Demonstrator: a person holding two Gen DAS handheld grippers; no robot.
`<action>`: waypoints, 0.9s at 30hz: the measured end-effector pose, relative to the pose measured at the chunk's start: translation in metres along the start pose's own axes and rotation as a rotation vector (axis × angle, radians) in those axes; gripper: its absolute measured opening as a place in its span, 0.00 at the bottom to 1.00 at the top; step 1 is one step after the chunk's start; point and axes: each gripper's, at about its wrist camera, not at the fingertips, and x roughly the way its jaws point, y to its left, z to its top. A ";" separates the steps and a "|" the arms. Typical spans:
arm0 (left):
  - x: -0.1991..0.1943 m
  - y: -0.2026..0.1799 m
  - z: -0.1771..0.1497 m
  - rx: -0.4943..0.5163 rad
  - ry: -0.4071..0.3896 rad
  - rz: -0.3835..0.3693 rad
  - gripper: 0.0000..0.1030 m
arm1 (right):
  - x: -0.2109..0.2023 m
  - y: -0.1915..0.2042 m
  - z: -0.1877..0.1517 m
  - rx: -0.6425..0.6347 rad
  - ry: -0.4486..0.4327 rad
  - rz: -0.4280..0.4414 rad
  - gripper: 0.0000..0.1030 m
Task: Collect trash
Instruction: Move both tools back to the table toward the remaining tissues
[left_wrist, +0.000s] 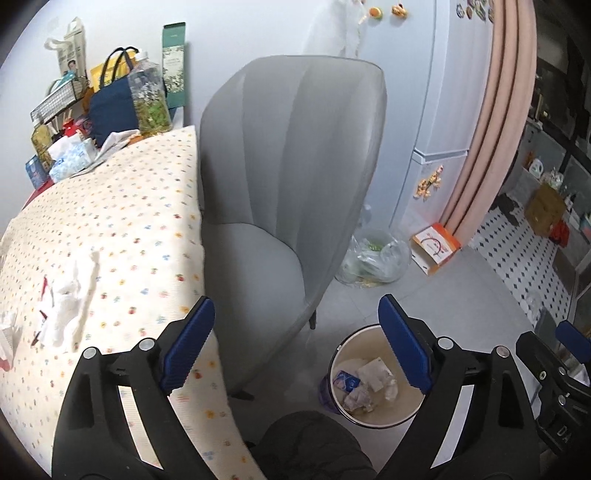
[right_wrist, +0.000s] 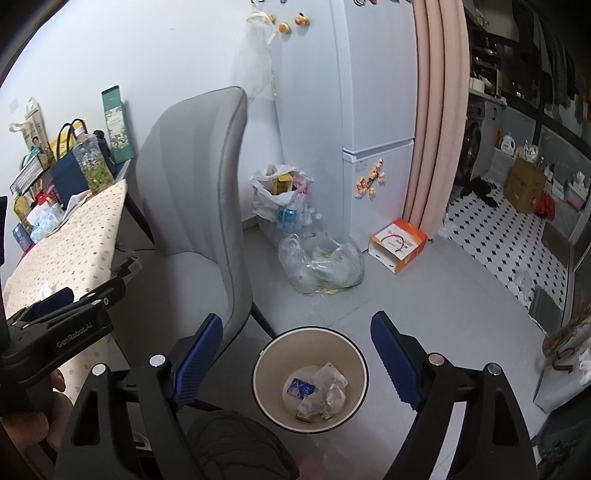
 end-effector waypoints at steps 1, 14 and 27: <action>-0.004 0.004 0.001 -0.006 -0.008 0.003 0.87 | -0.003 0.003 0.001 -0.005 -0.004 0.003 0.79; -0.058 0.071 0.001 -0.116 -0.108 0.057 0.94 | -0.051 0.069 0.008 -0.113 -0.100 0.055 0.92; -0.106 0.149 -0.019 -0.243 -0.174 0.126 0.94 | -0.086 0.139 -0.004 -0.208 -0.141 0.138 0.92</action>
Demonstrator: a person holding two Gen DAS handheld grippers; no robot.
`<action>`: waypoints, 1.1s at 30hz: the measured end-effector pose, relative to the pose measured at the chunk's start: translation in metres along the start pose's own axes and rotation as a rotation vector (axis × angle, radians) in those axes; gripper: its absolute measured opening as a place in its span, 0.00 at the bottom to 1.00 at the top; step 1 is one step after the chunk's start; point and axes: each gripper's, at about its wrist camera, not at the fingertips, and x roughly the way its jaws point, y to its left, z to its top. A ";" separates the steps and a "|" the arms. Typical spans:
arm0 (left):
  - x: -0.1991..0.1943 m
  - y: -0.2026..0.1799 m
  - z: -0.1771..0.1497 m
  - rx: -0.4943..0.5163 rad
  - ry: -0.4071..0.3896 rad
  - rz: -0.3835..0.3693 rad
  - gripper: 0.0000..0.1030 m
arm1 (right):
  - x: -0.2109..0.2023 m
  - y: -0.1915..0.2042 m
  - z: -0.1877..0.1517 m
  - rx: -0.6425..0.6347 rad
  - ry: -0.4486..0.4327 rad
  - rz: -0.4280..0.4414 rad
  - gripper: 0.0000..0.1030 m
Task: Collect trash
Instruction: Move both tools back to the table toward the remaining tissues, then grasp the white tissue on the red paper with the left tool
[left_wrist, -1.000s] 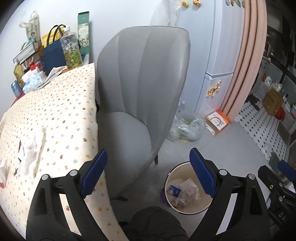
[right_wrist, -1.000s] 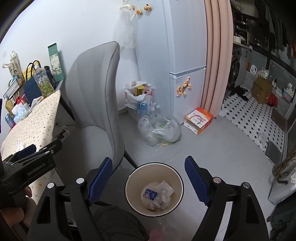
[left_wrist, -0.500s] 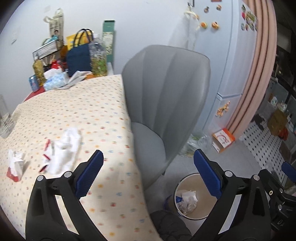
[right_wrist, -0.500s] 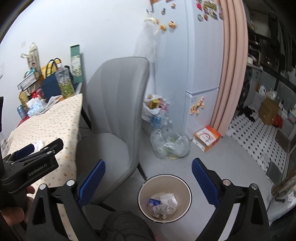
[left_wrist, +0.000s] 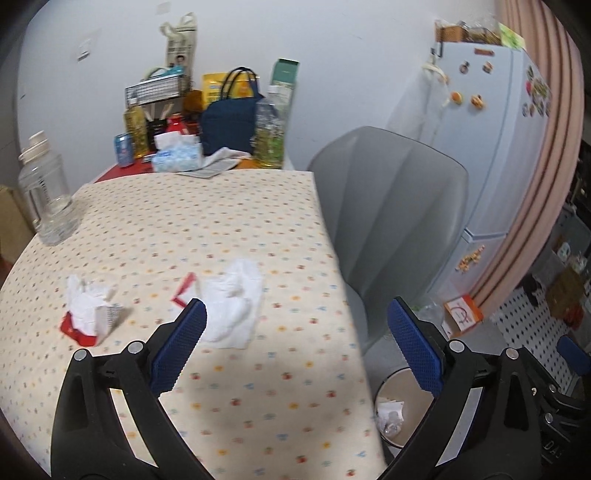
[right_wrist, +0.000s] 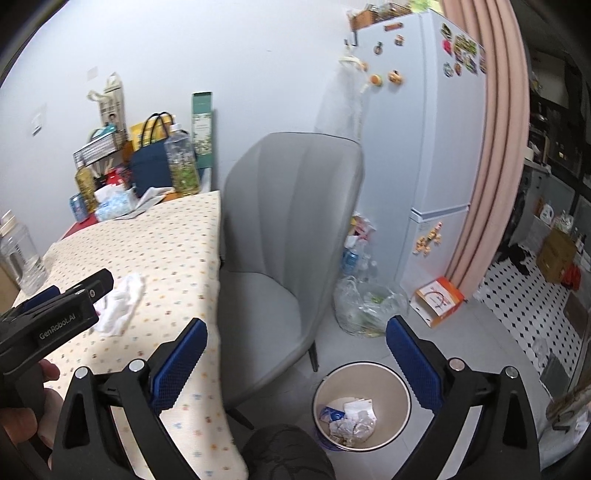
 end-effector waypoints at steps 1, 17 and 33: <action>-0.002 0.006 0.000 -0.007 -0.003 0.006 0.94 | -0.002 0.005 0.000 -0.005 -0.002 0.007 0.92; -0.028 0.094 -0.009 -0.107 -0.026 0.106 0.94 | -0.019 0.087 -0.002 -0.107 -0.017 0.112 0.92; -0.032 0.144 -0.020 -0.164 -0.016 0.172 0.94 | -0.019 0.133 -0.008 -0.179 -0.004 0.172 0.92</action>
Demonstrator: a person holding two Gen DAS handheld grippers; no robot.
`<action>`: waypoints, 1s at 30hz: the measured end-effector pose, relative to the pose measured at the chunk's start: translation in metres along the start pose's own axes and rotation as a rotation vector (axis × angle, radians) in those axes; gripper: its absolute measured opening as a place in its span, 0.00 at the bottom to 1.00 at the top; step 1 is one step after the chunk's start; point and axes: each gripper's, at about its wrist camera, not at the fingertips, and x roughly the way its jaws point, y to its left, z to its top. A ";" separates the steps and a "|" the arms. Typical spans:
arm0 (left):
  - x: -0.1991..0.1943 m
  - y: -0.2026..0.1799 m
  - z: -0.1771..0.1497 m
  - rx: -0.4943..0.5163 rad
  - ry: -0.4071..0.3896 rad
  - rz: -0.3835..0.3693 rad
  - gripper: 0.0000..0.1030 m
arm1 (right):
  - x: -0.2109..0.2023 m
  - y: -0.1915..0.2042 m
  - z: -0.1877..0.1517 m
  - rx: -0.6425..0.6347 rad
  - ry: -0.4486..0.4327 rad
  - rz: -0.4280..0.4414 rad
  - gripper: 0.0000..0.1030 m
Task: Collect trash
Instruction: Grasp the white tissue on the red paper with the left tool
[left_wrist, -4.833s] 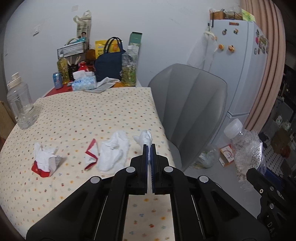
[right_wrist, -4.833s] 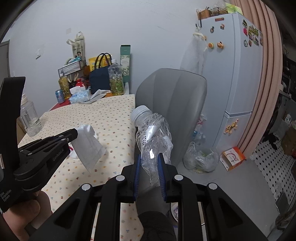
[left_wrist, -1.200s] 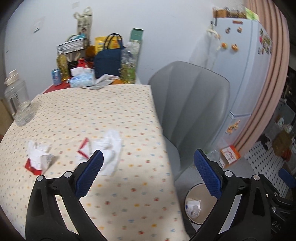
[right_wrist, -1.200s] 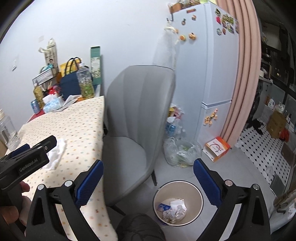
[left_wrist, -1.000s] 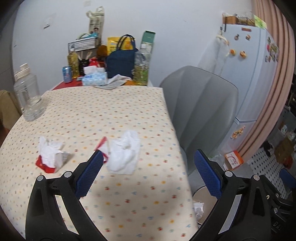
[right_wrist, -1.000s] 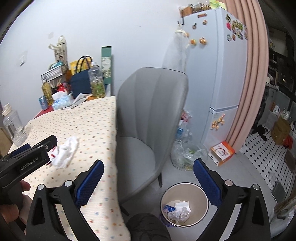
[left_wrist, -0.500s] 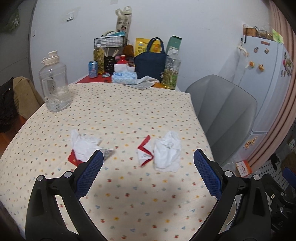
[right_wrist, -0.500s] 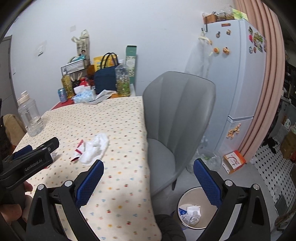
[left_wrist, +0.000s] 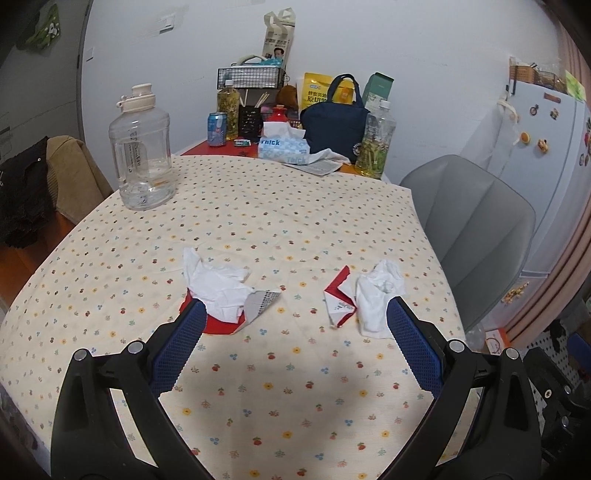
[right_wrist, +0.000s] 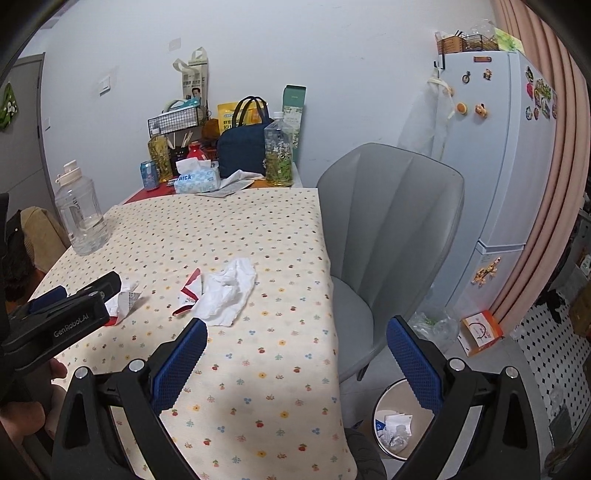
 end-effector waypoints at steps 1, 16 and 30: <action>0.001 0.003 0.000 -0.003 0.002 0.004 0.94 | 0.001 0.001 0.000 -0.003 0.002 0.002 0.92; 0.031 0.070 -0.012 -0.088 0.064 0.102 0.94 | 0.041 0.042 -0.004 -0.052 0.060 0.083 0.92; 0.076 0.104 -0.021 -0.155 0.176 0.121 0.50 | 0.079 0.071 -0.002 -0.081 0.115 0.132 0.92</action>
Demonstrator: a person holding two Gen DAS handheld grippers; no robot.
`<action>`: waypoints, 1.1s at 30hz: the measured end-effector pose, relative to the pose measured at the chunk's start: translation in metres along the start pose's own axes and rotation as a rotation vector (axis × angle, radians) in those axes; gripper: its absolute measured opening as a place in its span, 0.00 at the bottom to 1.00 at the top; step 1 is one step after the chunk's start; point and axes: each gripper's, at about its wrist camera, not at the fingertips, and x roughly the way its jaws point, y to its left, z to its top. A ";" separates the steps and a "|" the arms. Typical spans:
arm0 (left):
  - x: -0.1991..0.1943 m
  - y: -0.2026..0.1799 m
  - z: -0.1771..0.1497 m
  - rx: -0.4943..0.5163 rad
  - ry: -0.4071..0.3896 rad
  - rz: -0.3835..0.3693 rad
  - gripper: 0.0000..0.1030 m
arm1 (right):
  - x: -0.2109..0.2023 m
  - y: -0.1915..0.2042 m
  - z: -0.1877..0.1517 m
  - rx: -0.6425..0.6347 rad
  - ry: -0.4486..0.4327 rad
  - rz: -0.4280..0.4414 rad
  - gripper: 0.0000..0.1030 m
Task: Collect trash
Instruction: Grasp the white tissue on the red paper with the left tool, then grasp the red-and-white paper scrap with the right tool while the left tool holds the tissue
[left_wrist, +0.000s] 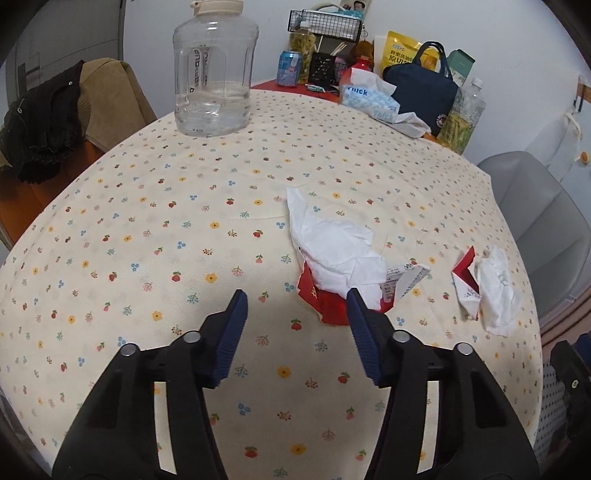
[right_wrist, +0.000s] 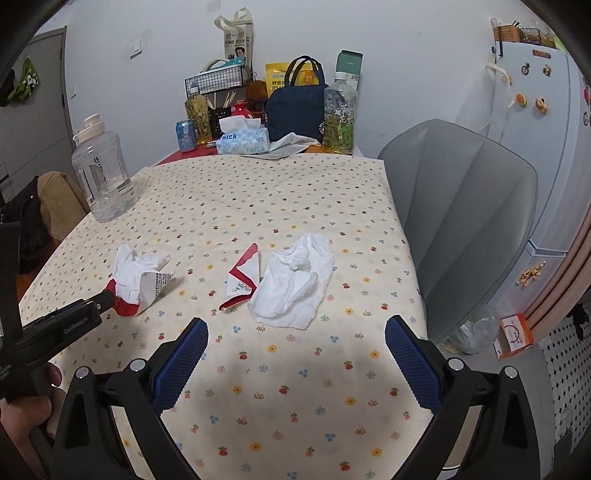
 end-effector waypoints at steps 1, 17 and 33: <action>0.003 0.001 0.000 -0.003 0.004 0.000 0.47 | 0.002 0.001 0.001 -0.003 0.004 0.000 0.92; 0.010 0.004 0.007 -0.023 -0.024 -0.013 0.07 | 0.024 0.019 0.006 -0.033 0.035 0.031 0.87; 0.012 0.007 0.011 -0.050 -0.032 -0.037 0.05 | 0.068 0.056 0.012 -0.094 0.124 0.097 0.62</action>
